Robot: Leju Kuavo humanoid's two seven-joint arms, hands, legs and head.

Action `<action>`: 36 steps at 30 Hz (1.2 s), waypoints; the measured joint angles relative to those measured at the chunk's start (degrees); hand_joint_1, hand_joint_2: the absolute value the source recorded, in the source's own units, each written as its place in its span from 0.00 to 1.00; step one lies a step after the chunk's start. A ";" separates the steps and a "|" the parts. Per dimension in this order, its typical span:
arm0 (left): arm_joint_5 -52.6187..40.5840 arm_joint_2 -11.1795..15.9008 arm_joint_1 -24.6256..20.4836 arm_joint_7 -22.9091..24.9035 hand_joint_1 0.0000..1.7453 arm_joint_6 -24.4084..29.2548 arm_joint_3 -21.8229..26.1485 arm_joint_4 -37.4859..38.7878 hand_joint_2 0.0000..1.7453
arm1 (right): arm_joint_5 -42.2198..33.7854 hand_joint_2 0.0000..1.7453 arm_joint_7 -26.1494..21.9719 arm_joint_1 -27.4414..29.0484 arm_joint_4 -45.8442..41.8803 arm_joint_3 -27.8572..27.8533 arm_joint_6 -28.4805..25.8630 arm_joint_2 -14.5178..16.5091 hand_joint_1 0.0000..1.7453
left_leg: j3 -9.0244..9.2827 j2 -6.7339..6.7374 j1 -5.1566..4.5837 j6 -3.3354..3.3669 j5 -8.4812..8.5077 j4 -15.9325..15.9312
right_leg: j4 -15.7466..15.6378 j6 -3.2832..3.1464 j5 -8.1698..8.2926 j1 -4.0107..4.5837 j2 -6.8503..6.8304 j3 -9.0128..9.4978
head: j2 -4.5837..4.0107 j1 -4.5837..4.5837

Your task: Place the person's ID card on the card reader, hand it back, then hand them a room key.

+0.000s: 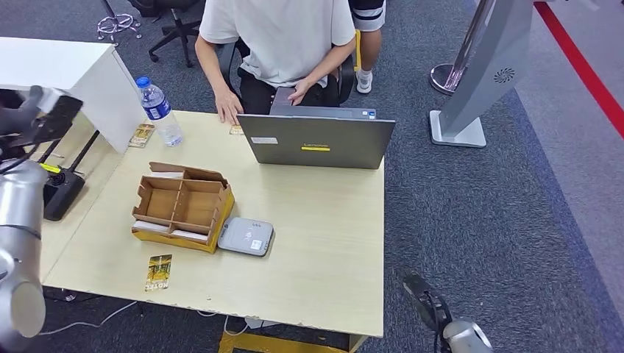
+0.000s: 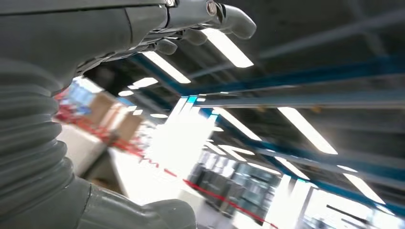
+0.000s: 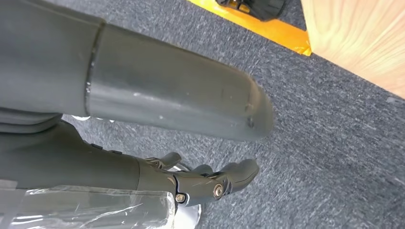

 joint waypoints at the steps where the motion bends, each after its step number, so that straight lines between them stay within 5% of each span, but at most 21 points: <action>1: 2.27 1.59 -0.02 -1.12 0.00 -0.66 3.16 1.39 1.00 | -0.05 0.00 -0.38 0.08 0.00 0.00 0.21 -0.37 0.00 | -0.02 -0.01 0.00 0.00 0.00 -0.01 | 0.00 0.00 -0.01 0.00 -0.01 -0.01 | 0.00 -0.01; 6: 23.77 9.09 1.89 -0.05 0.00 -14.47 21.06 8.21 1.00 | -0.12 0.00 -1.76 0.49 0.00 0.00 0.86 -1.97 0.00 | -0.03 0.07 -0.02 -0.14 -0.15 -0.05 | -0.03 0.00 -0.07 -0.01 0.08 -0.02 | 0.00 0.02; 12: 49.03 14.15 13.89 12.79 0.00 -28.07 47.05 15.70 1.00 | 0.14 0.00 -1.35 0.56 -0.01 0.22 1.10 -2.51 0.00 | 0.08 0.16 -0.03 -0.18 -0.34 -0.04 | -0.10 0.01 -0.27 -0.03 0.17 0.03 | 0.00 -0.03; 16: 55.50 12.86 23.08 19.98 0.00 -30.55 58.36 19.15 0.00 | 0.72 0.00 -0.31 -0.01 0.00 1.11 2.03 -2.29 0.00 | 0.12 0.02 -0.12 -0.09 -0.43 -0.05 | -0.14 0.09 -0.37 -0.10 0.04 0.12 | 0.00 0.02; 21: 58.63 5.84 32.30 28.61 0.00 -33.41 66.79 22.11 0.00 | 1.84 0.00 0.80 -0.99 0.00 2.57 3.61 -1.49 0.00 | 0.13 -0.02 -0.18 -0.02 -0.47 -0.04 | -0.18 0.18 -0.39 -0.20 -0.01 0.20 | 0.00 -0.04; 25: 58.37 1.02 35.56 30.13 0.00 -34.01 68.77 23.33 0.00 | 2.26 0.00 1.30 -2.36 0.00 3.28 4.36 -1.08 0.00 | 0.14 -0.10 -0.17 0.03 -0.47 -0.01 | -0.21 0.21 -0.37 -0.19 -0.08 0.28 | 0.00 0.07; 36: 58.14 -2.24 37.27 30.74 0.00 -33.89 70.49 24.01 0.00 | 2.26 0.00 1.39 -3.07 0.00 4.09 4.51 -0.87 0.00 | 0.14 -0.30 -0.08 0.04 -0.47 -0.01 | -0.18 0.20 -0.37 -0.11 -0.32 0.33 | 0.00 0.06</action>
